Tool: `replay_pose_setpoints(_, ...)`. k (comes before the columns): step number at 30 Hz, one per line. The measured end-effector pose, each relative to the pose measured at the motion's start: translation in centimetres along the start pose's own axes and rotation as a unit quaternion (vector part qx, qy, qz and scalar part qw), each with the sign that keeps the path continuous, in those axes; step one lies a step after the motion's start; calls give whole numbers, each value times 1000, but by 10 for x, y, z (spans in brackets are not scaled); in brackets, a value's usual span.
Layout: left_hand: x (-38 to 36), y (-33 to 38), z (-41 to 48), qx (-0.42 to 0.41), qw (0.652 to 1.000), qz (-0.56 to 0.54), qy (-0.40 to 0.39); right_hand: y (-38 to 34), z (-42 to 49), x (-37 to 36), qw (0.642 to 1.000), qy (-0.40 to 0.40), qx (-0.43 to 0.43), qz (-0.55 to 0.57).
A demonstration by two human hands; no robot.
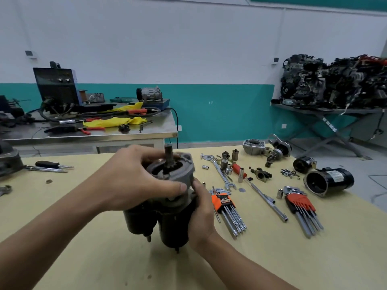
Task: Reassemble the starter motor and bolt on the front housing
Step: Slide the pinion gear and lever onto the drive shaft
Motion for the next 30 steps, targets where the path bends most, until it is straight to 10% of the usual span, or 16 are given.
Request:
replay_pose_setpoints(11, -25, -4, 2, 7, 992, 119, -29, -14, 0, -2, 997, -70, -4, 7)
replay_pose_setpoints(20, -40, -81, -27, 32, 926, -354, 129, -11, 3, -8, 997, -71, 12, -8)
replay_pose_setpoints(30, -56, -80, -23, 44, 867, -438, 233, -11, 3, -6, 998, -56, 9, -1)
Point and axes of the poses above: each hand's wrist, its own z-axis towards the middle knuckle, its own x-axis out of the back of the hand, y = z × x, the point moved 5 cm from there along z, towards the middle knuckle
